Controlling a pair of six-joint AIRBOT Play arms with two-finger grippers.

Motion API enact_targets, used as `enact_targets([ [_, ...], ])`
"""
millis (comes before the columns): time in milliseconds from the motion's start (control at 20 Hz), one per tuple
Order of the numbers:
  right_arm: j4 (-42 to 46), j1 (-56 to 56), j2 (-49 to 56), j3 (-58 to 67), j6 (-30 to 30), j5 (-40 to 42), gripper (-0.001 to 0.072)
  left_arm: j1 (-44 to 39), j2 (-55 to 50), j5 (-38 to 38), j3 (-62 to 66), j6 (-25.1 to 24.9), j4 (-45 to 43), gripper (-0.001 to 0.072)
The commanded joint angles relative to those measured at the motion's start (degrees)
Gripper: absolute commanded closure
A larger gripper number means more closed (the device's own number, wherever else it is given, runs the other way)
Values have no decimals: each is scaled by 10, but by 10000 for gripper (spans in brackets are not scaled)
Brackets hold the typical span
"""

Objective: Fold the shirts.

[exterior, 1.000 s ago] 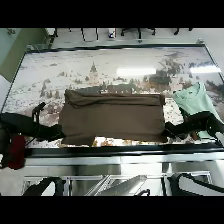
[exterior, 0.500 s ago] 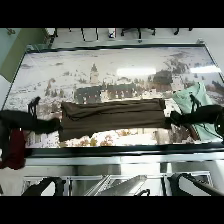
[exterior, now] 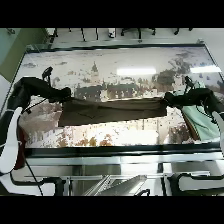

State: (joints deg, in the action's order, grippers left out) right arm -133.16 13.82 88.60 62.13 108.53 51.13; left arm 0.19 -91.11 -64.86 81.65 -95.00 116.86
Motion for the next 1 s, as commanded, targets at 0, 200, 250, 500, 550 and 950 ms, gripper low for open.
enact_targets([
  [0, -4, -7, 54, 19, 24, -9, 694, -14, -91, 2, 50, 0, 2, 689],
  [200, 2, 8, 52, 51, 28, 35, 387, -13, -136, -48, 83, 24, 2, 490],
  [250, 13, 15, 52, 68, 28, 54, 297, -13, -142, -67, 98, 26, 2, 139],
  [500, 63, 45, 61, 129, 23, 102, 157, -6, -142, -137, 205, 42, 2, 36],
  [550, 63, 47, 70, 129, 23, 106, 157, -5, -138, -147, 230, 52, 2, 36],
  [950, 12, 46, 164, 129, 56, 152, 242, -3, -85, -191, 299, 66, 2, 41],
])
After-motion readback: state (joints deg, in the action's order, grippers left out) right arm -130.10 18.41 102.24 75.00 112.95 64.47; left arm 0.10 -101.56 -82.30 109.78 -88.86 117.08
